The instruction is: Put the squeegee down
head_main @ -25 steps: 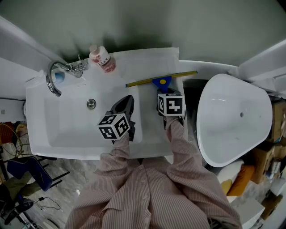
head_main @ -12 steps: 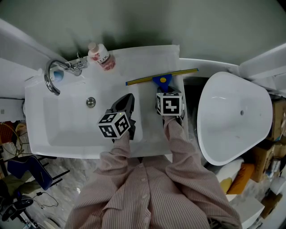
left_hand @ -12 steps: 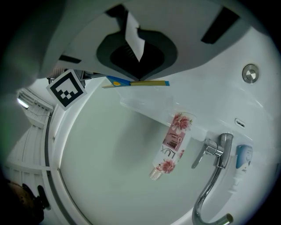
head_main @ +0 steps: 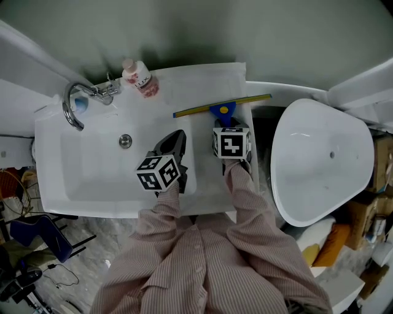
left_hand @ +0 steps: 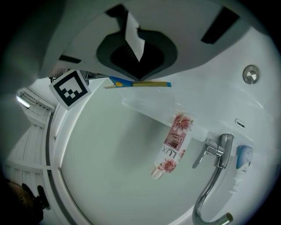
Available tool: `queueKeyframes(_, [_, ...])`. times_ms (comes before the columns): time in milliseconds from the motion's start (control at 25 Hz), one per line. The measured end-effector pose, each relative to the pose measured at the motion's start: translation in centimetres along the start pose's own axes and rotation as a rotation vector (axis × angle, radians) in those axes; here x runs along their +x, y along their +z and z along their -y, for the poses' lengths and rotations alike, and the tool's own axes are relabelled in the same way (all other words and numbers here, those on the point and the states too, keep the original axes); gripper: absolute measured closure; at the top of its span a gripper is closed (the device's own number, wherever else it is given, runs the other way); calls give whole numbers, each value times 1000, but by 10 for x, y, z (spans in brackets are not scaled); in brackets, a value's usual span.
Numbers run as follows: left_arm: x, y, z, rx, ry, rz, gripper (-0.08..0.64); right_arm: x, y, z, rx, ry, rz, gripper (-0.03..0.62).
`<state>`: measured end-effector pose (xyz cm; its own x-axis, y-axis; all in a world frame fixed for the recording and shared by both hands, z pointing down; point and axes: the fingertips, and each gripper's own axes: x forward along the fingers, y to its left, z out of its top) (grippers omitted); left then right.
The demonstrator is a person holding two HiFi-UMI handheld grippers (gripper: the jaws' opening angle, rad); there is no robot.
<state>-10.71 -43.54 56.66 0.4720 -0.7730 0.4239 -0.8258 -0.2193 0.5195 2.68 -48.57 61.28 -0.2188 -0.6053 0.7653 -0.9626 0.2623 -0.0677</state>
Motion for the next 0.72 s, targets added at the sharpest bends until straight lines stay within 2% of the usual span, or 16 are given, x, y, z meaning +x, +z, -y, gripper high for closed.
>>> queueKeyframes(440, [-9,0,15,15,-43,3,558,-24,9,0,-4,-21,77,414])
queueKeyframes(720, [-24,6,30,49,-74,33,558,-54,22,-8,-97,-11,188,414])
